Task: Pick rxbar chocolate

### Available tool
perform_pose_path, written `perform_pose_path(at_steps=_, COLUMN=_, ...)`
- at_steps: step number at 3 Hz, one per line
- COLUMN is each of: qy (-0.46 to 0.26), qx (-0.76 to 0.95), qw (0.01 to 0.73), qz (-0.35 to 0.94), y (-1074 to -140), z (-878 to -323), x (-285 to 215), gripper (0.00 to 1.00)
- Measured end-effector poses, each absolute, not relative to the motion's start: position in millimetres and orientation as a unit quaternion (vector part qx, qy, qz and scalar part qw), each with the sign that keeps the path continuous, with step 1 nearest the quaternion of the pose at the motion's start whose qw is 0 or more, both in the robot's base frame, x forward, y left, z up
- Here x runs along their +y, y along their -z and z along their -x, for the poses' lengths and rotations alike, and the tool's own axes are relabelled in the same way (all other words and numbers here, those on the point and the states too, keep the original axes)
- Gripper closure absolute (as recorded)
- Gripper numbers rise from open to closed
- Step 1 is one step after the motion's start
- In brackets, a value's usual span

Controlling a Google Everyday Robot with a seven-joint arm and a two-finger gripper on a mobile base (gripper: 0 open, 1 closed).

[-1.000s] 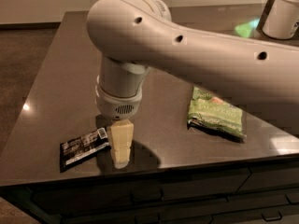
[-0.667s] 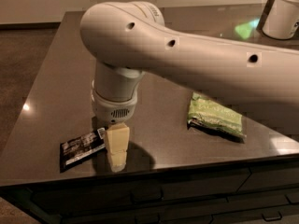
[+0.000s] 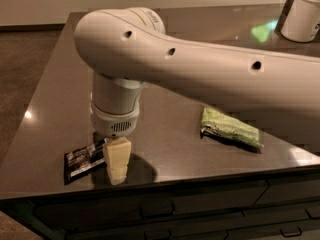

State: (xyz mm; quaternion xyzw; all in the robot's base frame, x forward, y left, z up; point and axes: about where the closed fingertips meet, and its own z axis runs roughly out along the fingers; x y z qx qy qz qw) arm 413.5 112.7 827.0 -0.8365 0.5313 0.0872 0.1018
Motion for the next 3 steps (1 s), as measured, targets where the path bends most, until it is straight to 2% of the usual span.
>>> perform_pose_path(at_steps=3, qy=-0.090, qx=0.530, qw=0.098, qz=0.837, y=-836, z=-412, x=115, gripper=0.87)
